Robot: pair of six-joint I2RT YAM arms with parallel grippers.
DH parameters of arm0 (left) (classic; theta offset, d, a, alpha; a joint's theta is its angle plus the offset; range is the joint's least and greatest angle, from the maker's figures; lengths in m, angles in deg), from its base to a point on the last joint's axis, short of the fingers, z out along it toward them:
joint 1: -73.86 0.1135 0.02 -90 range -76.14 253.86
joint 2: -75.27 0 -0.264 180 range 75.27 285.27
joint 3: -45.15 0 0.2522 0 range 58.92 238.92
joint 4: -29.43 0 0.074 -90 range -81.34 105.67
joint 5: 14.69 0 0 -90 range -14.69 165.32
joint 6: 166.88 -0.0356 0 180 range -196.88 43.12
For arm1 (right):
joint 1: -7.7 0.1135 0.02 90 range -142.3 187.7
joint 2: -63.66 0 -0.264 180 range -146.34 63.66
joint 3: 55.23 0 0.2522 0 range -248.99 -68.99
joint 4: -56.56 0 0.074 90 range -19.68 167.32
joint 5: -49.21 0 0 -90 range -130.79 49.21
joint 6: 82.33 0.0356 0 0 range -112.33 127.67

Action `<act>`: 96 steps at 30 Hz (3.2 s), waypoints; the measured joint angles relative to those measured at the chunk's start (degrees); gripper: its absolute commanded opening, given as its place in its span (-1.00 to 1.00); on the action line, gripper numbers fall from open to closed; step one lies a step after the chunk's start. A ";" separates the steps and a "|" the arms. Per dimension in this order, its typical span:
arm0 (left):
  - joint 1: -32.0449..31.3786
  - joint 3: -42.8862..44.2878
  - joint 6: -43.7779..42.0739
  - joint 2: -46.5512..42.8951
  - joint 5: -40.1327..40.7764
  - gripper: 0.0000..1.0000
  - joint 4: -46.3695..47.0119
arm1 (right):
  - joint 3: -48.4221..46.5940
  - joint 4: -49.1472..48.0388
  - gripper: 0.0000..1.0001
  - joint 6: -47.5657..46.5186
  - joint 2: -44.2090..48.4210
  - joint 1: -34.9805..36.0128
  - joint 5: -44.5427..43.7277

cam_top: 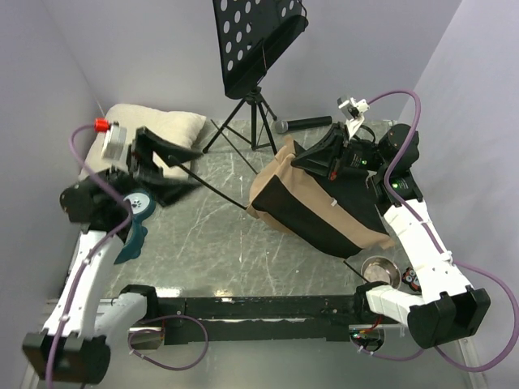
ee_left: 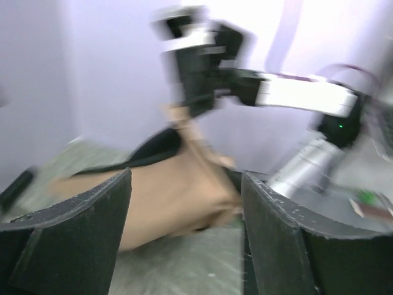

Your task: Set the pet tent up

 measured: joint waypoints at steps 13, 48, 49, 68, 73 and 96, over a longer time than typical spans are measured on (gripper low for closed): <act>-13.62 5.11 3.37 -3.54 1.38 0.44 4.98 | -0.07 4.11 -1.00 -3.26 -0.04 0.52 -0.96; -26.56 16.48 -2.05 10.23 4.09 -0.98 -23.74 | -3.17 7.87 -1.00 -6.38 -5.18 8.26 -1.38; -26.99 17.11 -4.37 11.45 3.91 -0.98 -27.82 | -3.17 7.74 -1.00 -5.75 -5.51 8.57 -1.40; -32.44 13.40 -26.12 18.10 -2.89 -0.98 -52.96 | -0.33 6.93 -1.00 0.24 -5.77 11.34 -0.76; -32.44 8.22 -25.42 16.65 -3.30 -0.98 -48.85 | 0.22 6.93 -1.00 1.70 -5.77 11.34 -0.31; -32.48 2.21 -25.14 16.76 -3.30 -0.98 -44.09 | 0.83 4.20 -1.00 9.27 -5.66 10.54 -0.48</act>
